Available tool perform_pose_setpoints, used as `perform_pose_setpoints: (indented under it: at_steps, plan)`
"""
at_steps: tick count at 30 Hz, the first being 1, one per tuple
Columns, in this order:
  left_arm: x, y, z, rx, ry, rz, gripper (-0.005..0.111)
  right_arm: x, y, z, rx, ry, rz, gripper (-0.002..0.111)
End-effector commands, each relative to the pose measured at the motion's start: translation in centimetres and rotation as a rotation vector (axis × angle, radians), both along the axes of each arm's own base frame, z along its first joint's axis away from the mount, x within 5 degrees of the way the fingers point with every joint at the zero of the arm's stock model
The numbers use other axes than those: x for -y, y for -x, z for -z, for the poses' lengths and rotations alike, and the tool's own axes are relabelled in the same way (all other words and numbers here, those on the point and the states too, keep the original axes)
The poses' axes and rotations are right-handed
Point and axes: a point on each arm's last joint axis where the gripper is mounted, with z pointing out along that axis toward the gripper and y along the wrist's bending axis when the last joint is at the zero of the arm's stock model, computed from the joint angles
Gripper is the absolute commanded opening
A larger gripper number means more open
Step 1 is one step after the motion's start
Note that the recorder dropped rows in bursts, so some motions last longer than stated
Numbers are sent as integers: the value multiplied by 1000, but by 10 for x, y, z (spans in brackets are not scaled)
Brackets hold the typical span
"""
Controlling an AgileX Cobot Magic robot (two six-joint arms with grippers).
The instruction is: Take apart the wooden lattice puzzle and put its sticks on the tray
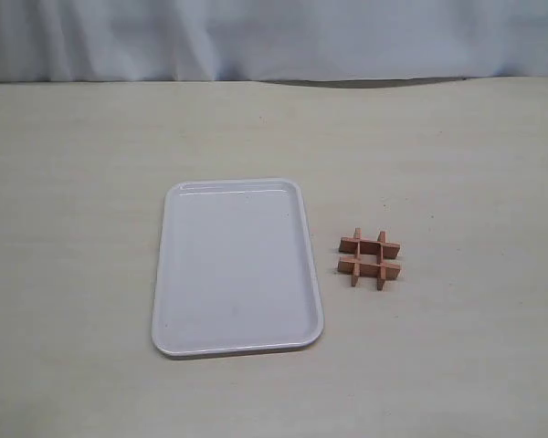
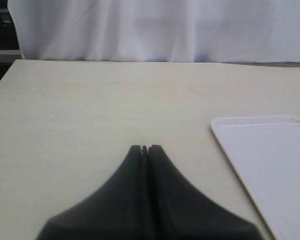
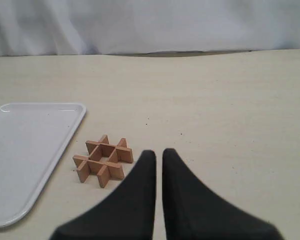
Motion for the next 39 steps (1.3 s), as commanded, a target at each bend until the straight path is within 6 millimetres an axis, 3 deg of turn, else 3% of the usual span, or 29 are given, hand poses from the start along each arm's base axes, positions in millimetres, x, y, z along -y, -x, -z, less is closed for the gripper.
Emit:
perform_pose_setpoints:
  at_steps: [1,18,29,37,39]
  plan:
    - [1,0,-1,12,0,17,0,0,0,0,1,3,2,5]
    - [1,0,-1,12,0,17,0,0,0,-2,26,6,3,5]
    - [1,0,-1,12,0,17,0,2,0,-41,461,64,23,5]
    - [1,0,-1,12,0,17,0,2,1,-46,510,69,25,5]
    - [1,0,-1,12,0,17,0,2,3,-54,610,75,31,5]
